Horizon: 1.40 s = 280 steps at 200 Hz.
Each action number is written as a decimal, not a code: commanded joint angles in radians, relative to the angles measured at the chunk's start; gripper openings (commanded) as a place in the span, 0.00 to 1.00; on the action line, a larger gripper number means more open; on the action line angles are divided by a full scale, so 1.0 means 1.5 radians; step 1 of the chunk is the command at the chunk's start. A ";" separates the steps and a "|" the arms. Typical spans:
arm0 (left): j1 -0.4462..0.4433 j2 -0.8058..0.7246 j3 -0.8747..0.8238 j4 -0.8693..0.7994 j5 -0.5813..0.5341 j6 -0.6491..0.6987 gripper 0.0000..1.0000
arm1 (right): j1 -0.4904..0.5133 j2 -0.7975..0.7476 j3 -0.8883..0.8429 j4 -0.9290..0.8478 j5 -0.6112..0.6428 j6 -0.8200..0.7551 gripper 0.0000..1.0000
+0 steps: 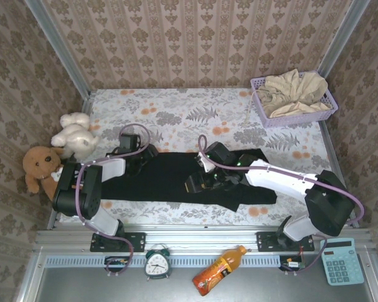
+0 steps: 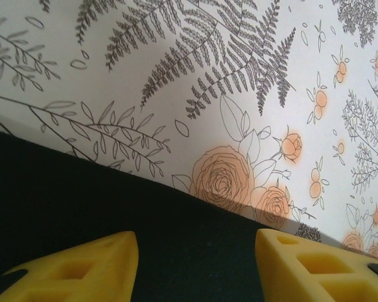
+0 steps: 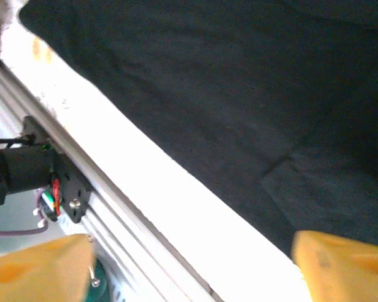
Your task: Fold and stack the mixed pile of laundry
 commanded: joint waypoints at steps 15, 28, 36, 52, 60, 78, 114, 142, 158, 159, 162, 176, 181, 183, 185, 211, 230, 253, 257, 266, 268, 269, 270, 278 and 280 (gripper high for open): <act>0.005 -0.055 0.019 -0.127 0.006 0.045 0.58 | -0.146 -0.038 0.043 -0.111 0.139 -0.021 1.00; -0.008 -0.091 0.026 -0.165 0.022 0.059 0.58 | -0.229 -0.046 0.036 -0.129 0.181 -0.038 1.00; -0.022 -0.113 0.030 -0.192 0.026 0.066 0.57 | -0.275 -0.071 0.031 -0.127 0.207 -0.054 1.00; -0.054 -0.150 0.028 -0.230 0.033 0.070 0.52 | -0.353 -0.079 0.015 -0.088 0.233 -0.082 1.00; -0.072 -0.165 0.020 -0.238 0.033 0.063 0.49 | -0.381 -0.080 0.006 -0.058 0.240 -0.091 0.94; -0.107 -0.187 -0.005 -0.236 0.037 0.033 0.41 | -0.442 -0.059 0.000 -0.020 0.228 -0.090 0.72; -0.149 -0.176 -0.060 -0.205 0.017 -0.006 0.15 | -0.482 0.025 0.000 0.021 0.180 -0.072 0.55; -0.148 -0.145 -0.091 -0.176 -0.003 -0.013 0.10 | -0.484 0.075 -0.006 0.031 0.187 -0.072 0.53; -0.149 -0.128 -0.097 -0.171 -0.012 -0.014 0.10 | -0.487 0.092 -0.020 0.058 0.173 -0.070 0.52; -0.149 -0.127 -0.097 -0.171 -0.011 -0.014 0.09 | -0.487 0.093 -0.020 0.060 0.172 -0.070 0.52; -0.149 -0.124 -0.097 -0.170 -0.013 -0.013 0.09 | -0.487 0.097 -0.022 0.063 0.168 -0.068 0.51; -0.149 -0.112 -0.097 -0.167 -0.018 -0.011 0.09 | -0.486 0.115 -0.024 0.082 0.141 -0.065 0.47; -0.149 -0.107 -0.096 -0.167 -0.018 -0.010 0.09 | -0.486 0.121 -0.025 0.090 0.130 -0.062 0.44; -0.149 -0.106 -0.096 -0.167 -0.019 -0.010 0.09 | -0.487 0.123 -0.026 0.092 0.127 -0.060 0.43; -0.149 -0.105 -0.095 -0.167 -0.019 -0.009 0.09 | -0.486 0.125 -0.025 0.094 0.123 -0.057 0.42; -0.149 -0.088 -0.089 -0.176 -0.024 -0.008 0.08 | -0.486 0.125 -0.023 0.097 0.095 -0.036 0.22; -0.149 -0.085 -0.089 -0.184 -0.032 -0.008 0.08 | -0.490 0.099 -0.010 0.064 0.128 -0.029 0.11; -0.149 -0.087 -0.089 -0.200 -0.041 -0.001 0.07 | -0.513 0.093 0.022 0.048 0.158 -0.031 0.05; -0.149 -0.087 -0.089 -0.203 -0.044 0.002 0.07 | -0.520 0.098 0.029 0.047 0.159 -0.030 0.05; -0.149 -0.087 -0.089 -0.211 -0.047 0.007 0.06 | -0.540 0.122 0.050 0.045 0.153 -0.027 0.05; -0.149 -0.086 -0.089 -0.212 -0.048 0.007 0.05 | -0.545 0.127 0.056 0.045 0.152 -0.026 0.05; -0.149 -0.086 -0.090 -0.213 -0.048 0.007 0.05 | -0.547 0.130 0.060 0.045 0.151 -0.026 0.05; -0.149 -0.086 -0.090 -0.214 -0.048 0.008 0.05 | -0.549 0.135 0.062 0.046 0.150 -0.025 0.05; -0.149 -0.087 -0.092 -0.218 -0.048 0.011 0.04 | -0.564 0.165 0.087 0.047 0.137 -0.020 0.06; -0.149 -0.087 -0.091 -0.219 -0.049 0.012 0.04 | -0.568 0.172 0.093 0.046 0.132 -0.019 0.06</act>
